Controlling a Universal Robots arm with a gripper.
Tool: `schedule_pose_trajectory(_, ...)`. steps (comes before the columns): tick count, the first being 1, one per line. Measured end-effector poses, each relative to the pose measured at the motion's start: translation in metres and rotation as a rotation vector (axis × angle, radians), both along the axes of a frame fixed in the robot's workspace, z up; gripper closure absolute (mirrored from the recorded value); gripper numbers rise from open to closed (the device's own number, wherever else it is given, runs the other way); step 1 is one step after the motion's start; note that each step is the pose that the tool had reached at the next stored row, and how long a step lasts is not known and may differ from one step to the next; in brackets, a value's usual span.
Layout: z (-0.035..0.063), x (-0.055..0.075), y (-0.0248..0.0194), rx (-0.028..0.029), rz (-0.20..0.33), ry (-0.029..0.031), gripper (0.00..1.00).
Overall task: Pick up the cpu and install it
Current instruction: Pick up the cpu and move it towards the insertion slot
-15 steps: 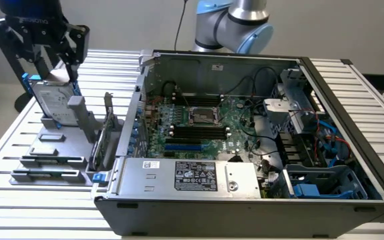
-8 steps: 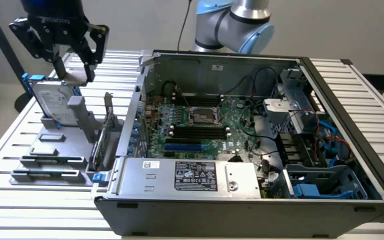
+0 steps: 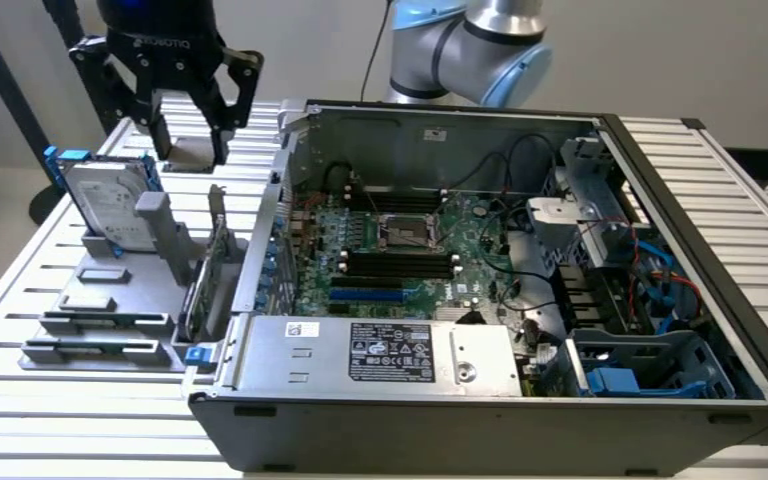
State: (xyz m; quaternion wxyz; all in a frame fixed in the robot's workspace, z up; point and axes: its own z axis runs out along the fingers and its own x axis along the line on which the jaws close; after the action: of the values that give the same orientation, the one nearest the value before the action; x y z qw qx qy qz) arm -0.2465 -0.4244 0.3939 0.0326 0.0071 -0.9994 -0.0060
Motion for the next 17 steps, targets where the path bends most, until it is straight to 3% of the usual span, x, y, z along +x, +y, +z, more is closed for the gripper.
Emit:
schedule_pose_trajectory(9,0.0,0.041,0.0022,0.0,0.0,0.0,0.45)
schedule_pose_trajectory(17,-0.0003,0.077,0.0114,0.0,0.0,0.0,0.45)
